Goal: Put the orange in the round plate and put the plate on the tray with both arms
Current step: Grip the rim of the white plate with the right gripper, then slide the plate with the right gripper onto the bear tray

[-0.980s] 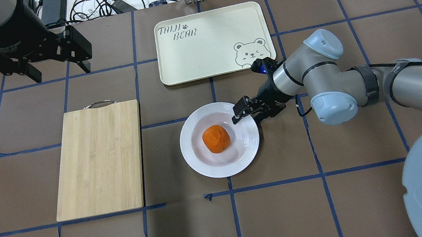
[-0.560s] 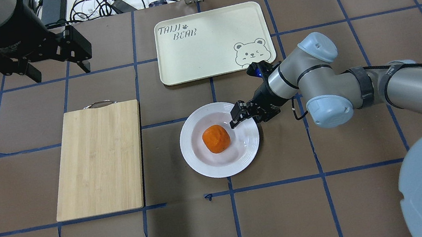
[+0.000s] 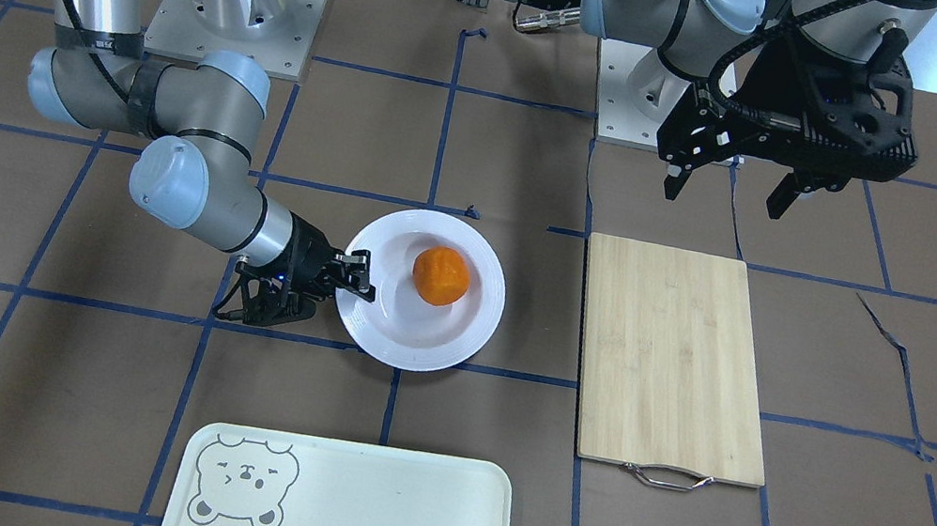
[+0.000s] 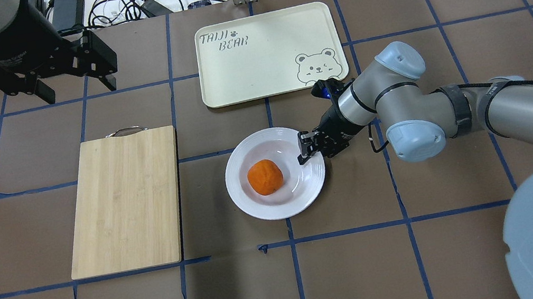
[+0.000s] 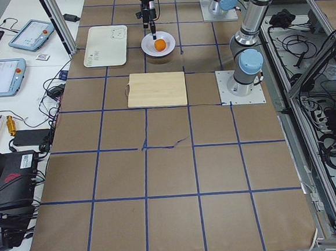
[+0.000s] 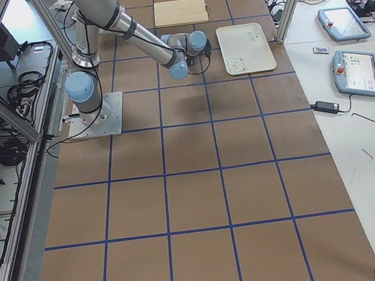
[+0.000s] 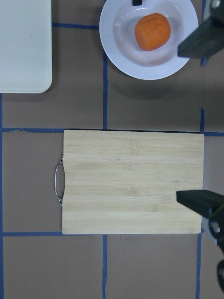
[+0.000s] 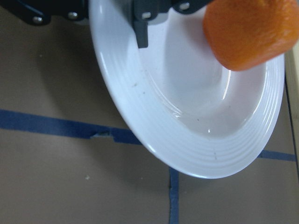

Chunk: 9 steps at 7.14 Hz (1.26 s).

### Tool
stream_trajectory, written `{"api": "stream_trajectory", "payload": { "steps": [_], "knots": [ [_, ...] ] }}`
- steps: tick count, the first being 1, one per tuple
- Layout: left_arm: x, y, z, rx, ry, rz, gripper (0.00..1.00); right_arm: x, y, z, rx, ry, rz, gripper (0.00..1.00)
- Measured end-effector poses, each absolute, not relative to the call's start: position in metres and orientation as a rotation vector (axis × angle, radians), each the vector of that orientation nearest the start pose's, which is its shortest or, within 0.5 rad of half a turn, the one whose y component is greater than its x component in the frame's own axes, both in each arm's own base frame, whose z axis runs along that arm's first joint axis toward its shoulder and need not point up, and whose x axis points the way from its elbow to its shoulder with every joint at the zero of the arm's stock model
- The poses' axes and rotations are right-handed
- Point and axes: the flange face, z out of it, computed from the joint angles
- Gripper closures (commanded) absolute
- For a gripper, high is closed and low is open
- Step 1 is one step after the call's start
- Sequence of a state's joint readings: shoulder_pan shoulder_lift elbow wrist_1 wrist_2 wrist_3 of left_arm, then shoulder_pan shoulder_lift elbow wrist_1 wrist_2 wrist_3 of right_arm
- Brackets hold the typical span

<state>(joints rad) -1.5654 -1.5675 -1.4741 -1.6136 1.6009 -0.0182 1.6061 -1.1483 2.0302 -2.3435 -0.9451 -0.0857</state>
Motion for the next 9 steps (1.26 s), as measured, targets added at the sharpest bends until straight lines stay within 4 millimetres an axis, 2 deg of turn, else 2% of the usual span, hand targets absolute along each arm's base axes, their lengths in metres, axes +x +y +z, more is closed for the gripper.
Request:
{"api": "stream_trajectory", "payload": {
  "steps": [2,3,4,5,6,7,9],
  "knots": [
    [-0.128,-0.495,0.533,-0.038,3.114,-0.09,0.0,0.208,-0.514,0.164,-0.118,2.507,0.081,1.0],
    [-0.128,-0.495,0.533,-0.038,3.114,-0.09,0.0,0.206,-0.525,0.176,-0.135,2.509,0.025,1.0],
    [-0.127,-0.494,0.533,-0.038,3.114,-0.09,0.0,0.205,-0.548,0.197,-0.156,2.512,-0.058,1.0],
    [-0.127,-0.494,0.533,-0.038,3.114,-0.09,0.0,0.205,-0.576,0.221,-0.153,2.514,-0.122,1.0],
    [-0.127,-0.494,0.533,-0.038,3.114,-0.09,0.0,0.206,-0.607,0.236,-0.112,2.514,-0.146,1.0],
    [-0.127,-0.494,0.533,-0.037,3.114,-0.091,0.0,0.206,-0.645,0.24,-0.065,2.513,-0.163,1.0],
    [-0.126,-0.495,0.534,-0.037,3.114,-0.091,0.0,0.209,-0.719,0.221,0.023,2.497,-0.18,1.0]
  ]
}}
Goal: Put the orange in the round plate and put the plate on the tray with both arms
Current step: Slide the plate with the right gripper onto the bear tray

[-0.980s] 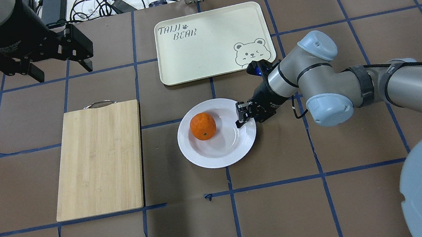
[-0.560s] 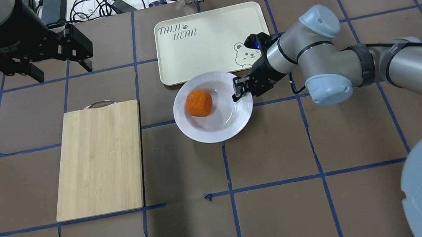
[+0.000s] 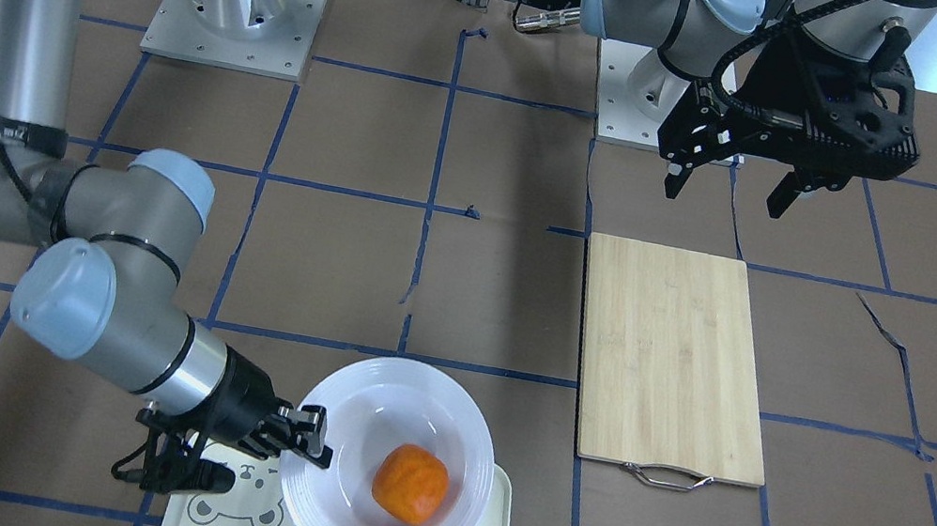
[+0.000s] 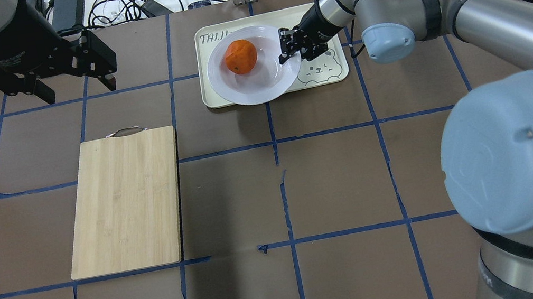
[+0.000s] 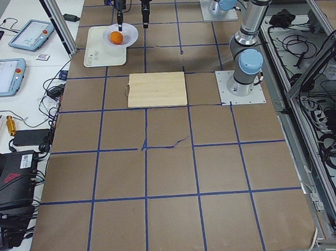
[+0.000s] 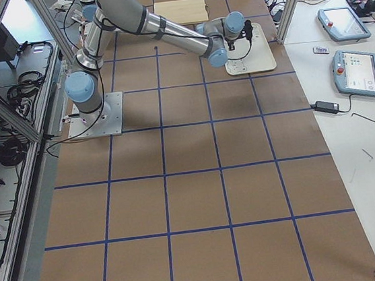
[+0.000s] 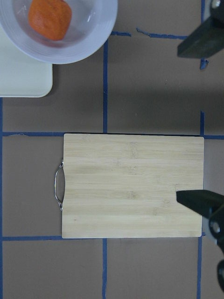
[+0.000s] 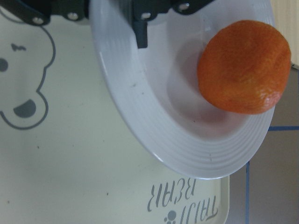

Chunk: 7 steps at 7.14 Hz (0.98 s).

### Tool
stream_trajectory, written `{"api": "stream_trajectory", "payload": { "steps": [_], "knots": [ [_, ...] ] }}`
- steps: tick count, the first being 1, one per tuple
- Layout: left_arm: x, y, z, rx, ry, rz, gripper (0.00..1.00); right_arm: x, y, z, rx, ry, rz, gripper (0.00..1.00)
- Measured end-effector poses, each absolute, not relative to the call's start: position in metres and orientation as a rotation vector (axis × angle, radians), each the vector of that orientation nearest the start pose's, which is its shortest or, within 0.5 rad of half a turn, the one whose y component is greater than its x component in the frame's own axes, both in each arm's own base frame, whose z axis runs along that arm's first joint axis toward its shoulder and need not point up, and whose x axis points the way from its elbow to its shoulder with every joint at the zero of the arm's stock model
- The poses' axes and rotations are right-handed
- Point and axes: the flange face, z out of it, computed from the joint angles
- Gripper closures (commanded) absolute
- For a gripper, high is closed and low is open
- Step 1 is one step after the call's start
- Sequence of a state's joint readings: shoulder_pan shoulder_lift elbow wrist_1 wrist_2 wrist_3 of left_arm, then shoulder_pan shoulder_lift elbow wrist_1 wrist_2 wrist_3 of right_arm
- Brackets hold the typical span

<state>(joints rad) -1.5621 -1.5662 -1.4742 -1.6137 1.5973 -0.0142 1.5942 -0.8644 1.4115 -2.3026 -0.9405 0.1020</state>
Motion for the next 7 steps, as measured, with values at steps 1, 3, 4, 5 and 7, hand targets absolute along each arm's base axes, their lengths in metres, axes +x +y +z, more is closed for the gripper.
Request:
{"api": "stream_trajectory", "payload": {
  "steps": [1,3,4,5,7],
  "knots": [
    [-0.126,-0.495,0.534,-0.037,3.114,-0.091,0.0,0.21,-0.751,0.205,0.048,2.491,-0.185,1.0],
    [-0.126,-0.495,0.534,-0.037,3.114,-0.091,0.0,0.211,-0.781,0.186,0.069,2.488,-0.175,1.0],
    [-0.125,-0.495,0.534,-0.037,3.114,-0.091,0.0,0.21,-0.784,0.183,0.068,2.489,-0.171,1.0],
    [-0.125,-0.495,0.534,-0.037,3.114,-0.091,0.0,0.208,-0.785,0.18,0.065,2.494,-0.171,1.0],
    [-0.125,-0.495,0.534,-0.037,3.114,-0.091,0.0,0.2,-0.786,0.177,0.072,2.503,-0.172,1.0]
  ]
}}
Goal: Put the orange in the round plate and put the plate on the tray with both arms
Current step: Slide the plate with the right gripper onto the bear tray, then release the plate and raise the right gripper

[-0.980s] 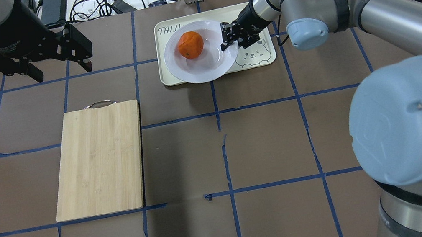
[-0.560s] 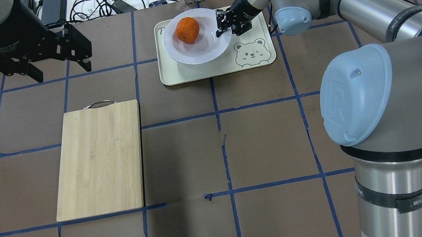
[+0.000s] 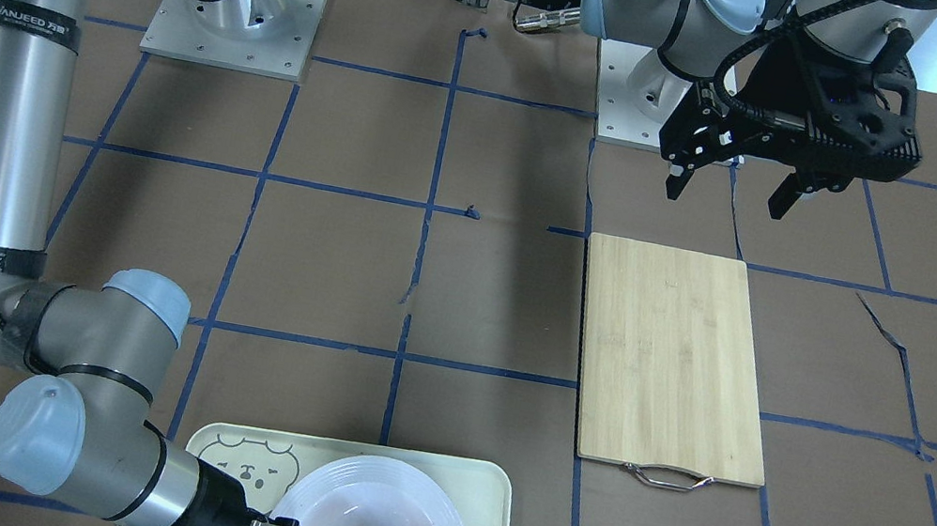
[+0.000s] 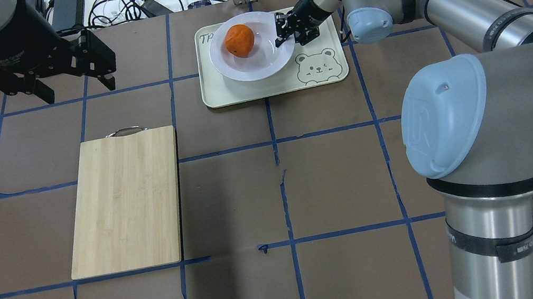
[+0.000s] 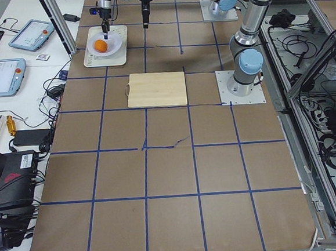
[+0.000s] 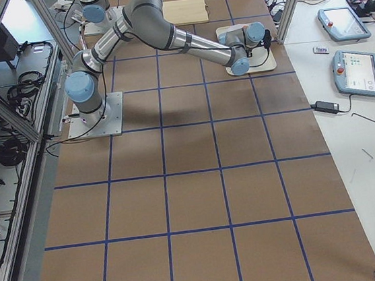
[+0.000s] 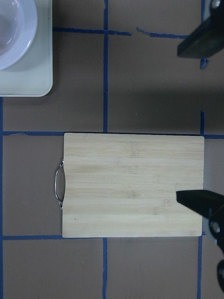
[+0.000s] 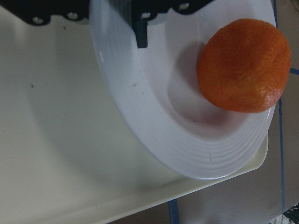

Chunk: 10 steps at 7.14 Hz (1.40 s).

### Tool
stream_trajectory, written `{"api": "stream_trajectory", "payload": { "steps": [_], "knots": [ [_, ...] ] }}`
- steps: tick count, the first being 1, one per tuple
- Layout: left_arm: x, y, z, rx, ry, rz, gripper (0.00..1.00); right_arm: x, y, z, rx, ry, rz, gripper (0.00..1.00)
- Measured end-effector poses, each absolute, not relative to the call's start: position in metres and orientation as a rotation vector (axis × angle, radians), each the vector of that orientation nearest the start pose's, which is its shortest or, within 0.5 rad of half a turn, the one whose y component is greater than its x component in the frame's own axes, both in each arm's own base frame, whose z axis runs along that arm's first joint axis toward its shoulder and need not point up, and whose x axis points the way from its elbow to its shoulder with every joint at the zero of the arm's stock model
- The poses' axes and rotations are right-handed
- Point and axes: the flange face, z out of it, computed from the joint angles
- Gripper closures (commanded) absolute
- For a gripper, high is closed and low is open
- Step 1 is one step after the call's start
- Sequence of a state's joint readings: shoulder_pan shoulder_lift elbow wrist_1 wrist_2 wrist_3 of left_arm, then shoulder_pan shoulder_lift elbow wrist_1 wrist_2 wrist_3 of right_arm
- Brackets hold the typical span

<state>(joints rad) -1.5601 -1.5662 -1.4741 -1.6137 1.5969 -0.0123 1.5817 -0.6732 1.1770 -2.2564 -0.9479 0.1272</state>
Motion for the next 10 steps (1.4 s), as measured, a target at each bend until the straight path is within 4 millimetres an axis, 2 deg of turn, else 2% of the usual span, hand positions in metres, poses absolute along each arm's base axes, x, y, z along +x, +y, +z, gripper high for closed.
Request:
{"api": "stream_trajectory", "payload": {
  "steps": [1,3,5,6,7,9,10],
  "knots": [
    [-0.125,-0.495,0.534,-0.037,3.114,-0.091,0.0,0.197,-0.787,0.175,0.081,2.505,-0.169,0.01],
    [-0.125,-0.495,0.534,-0.038,3.114,-0.091,0.0,0.189,-0.788,0.175,0.114,2.527,-0.17,0.0],
    [-0.125,-0.495,0.534,-0.041,3.114,-0.091,0.0,0.168,-0.791,0.195,0.161,2.571,-0.202,0.0],
    [-0.125,-0.495,0.534,-0.042,3.115,-0.091,0.0,0.159,-0.786,0.222,0.2,2.609,-0.187,0.0],
    [-0.125,-0.495,0.534,-0.043,3.115,-0.091,0.0,0.151,-0.771,0.266,0.25,2.691,-0.139,0.0],
    [-0.125,-0.495,0.534,-0.043,3.114,-0.091,0.0,0.137,-0.722,0.35,0.301,2.866,0.01,0.0],
    [-0.125,-0.495,0.534,-0.044,3.114,-0.091,0.0,0.132,-0.695,0.384,0.31,2.939,0.085,0.0]
  ]
}}
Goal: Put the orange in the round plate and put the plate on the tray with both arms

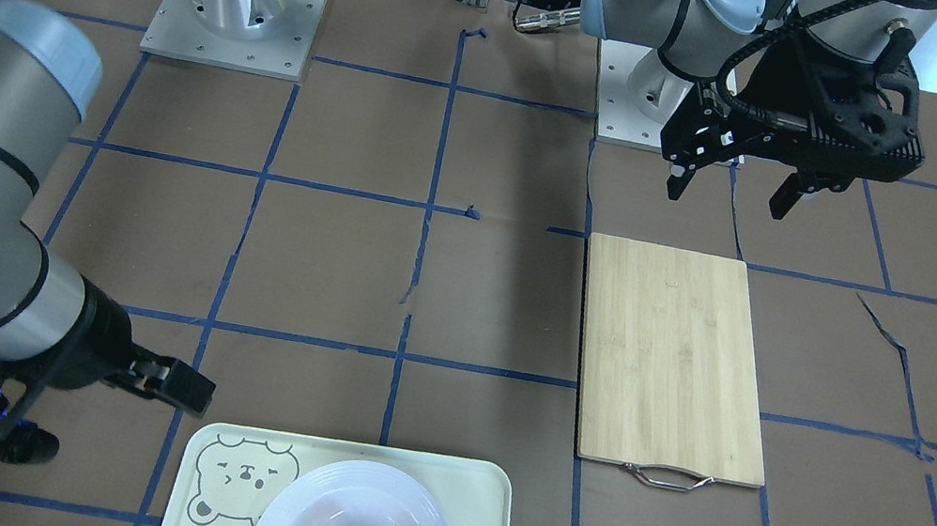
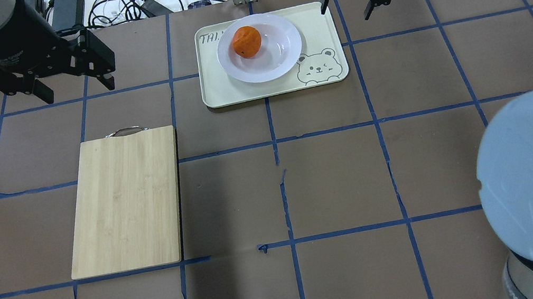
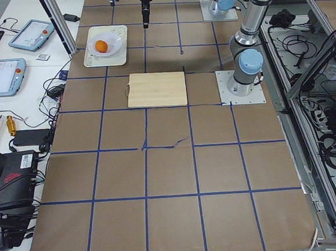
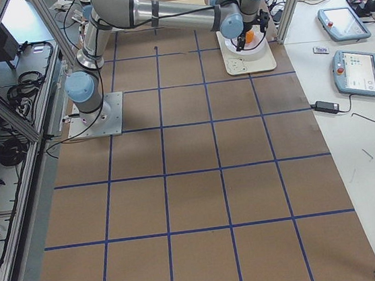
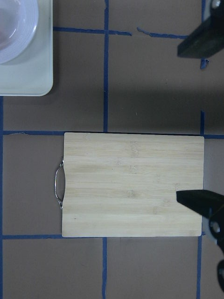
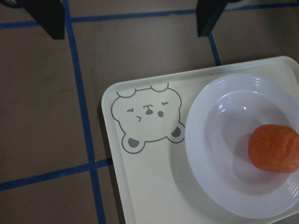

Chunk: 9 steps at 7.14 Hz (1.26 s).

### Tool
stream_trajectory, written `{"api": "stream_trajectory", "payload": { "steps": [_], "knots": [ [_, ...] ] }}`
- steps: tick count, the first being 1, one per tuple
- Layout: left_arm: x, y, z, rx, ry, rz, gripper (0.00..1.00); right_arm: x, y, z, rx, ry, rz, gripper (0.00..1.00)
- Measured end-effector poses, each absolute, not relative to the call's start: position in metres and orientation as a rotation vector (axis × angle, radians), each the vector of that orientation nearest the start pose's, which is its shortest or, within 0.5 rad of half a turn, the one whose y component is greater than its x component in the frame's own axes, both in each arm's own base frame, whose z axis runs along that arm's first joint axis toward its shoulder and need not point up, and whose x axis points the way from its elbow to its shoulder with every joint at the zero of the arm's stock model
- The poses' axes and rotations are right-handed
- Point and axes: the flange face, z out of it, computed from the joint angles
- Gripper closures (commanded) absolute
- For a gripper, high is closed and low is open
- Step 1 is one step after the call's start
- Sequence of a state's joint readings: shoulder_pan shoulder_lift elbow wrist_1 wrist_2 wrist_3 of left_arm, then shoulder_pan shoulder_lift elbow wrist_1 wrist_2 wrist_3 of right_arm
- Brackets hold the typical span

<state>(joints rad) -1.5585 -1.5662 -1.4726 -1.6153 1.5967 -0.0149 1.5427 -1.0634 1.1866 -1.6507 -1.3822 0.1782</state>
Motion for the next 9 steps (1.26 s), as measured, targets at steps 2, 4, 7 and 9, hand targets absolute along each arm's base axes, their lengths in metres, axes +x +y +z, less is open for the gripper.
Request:
{"api": "stream_trajectory", "payload": {
  "steps": [2,4,7,9],
  "knots": [
    [-0.125,-0.495,0.534,-0.043,3.114,-0.091,0.0,0.125,-0.651,0.44,0.314,3.05,0.132,0.0],
    [-0.125,-0.495,0.534,-0.042,3.114,-0.091,0.0,0.122,-0.614,0.47,0.311,3.095,0.125,0.0],
    [-0.125,-0.495,0.534,-0.044,3.114,-0.091,0.0,0.13,-0.576,0.494,0.29,3.097,0.092,0.0],
    [-0.125,-0.495,0.534,-0.044,3.114,-0.091,0.0,0.131,-0.573,0.493,0.286,3.098,0.105,0.0]
  ]
}}
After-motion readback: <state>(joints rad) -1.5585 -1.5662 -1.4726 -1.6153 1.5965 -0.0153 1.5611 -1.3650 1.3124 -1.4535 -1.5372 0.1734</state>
